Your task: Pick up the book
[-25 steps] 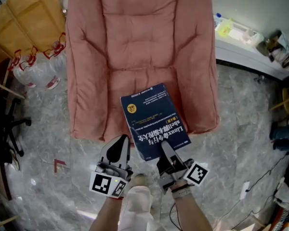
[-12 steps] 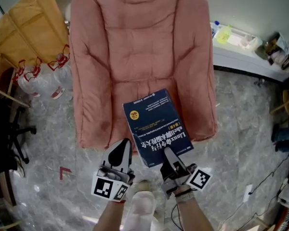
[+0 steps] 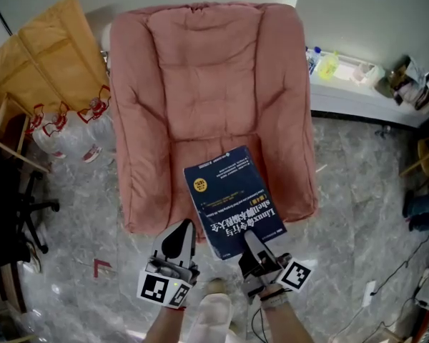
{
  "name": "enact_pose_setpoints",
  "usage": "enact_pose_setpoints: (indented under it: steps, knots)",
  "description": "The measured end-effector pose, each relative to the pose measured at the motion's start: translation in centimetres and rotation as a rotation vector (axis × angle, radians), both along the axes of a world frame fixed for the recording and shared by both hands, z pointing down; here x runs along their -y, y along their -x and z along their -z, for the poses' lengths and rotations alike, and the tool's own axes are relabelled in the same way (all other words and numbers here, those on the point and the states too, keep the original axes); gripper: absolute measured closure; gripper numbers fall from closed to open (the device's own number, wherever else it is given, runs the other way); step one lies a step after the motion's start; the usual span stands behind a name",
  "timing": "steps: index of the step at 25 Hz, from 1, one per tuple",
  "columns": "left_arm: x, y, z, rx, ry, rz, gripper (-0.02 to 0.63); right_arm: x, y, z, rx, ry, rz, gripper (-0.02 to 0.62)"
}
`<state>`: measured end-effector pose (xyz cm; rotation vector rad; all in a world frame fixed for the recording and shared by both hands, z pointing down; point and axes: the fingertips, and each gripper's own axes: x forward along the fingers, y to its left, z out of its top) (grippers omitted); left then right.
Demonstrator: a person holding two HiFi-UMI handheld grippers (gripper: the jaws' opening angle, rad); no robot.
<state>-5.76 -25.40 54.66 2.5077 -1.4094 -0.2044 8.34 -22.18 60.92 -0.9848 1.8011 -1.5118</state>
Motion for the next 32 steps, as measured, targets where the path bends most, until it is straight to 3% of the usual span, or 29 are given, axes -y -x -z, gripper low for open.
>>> enact_pose_setpoints:
  steps: [32]
  knots:
    - [1.5,-0.7,8.0,0.006,-0.047,-0.046,0.595,1.4,0.3,9.0,0.020,-0.067,0.026,0.419]
